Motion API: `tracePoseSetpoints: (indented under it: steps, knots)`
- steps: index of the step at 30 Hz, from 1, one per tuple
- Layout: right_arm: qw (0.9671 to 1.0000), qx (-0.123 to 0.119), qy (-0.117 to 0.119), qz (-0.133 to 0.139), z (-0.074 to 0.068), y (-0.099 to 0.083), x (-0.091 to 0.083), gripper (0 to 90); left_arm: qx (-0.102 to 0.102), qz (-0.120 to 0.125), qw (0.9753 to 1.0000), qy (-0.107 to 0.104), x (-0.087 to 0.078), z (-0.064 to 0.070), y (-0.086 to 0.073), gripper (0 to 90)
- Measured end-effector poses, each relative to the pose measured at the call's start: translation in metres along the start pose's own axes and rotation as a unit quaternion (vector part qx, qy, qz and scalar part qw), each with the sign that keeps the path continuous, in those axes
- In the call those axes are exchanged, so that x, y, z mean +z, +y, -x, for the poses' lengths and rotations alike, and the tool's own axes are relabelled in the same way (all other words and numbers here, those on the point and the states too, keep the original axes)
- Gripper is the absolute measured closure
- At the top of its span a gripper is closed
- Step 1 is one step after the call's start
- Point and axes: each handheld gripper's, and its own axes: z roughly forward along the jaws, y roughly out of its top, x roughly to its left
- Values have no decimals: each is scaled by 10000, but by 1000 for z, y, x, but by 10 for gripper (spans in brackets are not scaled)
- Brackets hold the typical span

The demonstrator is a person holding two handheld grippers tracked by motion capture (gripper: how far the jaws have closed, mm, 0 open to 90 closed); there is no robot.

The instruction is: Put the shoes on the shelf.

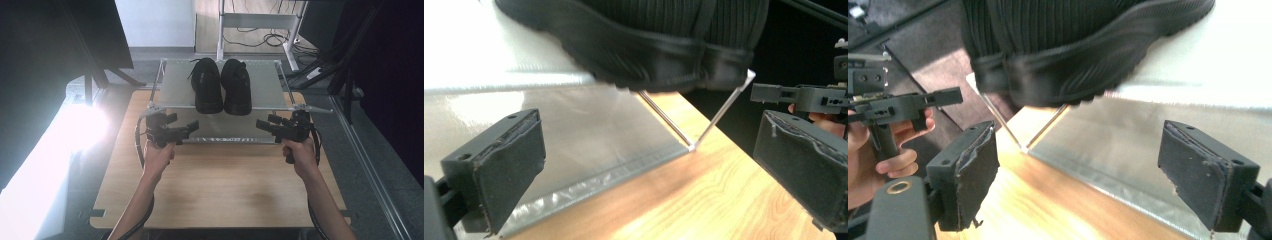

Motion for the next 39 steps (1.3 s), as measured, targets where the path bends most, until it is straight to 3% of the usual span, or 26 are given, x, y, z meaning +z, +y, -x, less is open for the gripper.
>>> tracePoseSetpoints:
  steps: [7,16,29,35,39]
  knots:
    - [9994,-292,-91,-166,-4,-18,-9,135,69,-63,10000,-9,-12,0,-21,0]
    - [9980,-453,-293,-314,-3,-44,-24,119,348,-114,9993,62,-30,4,-48,0]
    - [9925,-649,-560,-872,-5,-93,-24,8,702,-552,9958,190,-32,12,-98,0]
    - [9862,-863,-795,-1167,-5,-112,-16,0,739,-762,9937,371,-26,9,-127,0]
    - [9787,-1130,-1014,-1385,-8,-125,-10,0,863,-1036,9894,537,-20,9,-143,0]
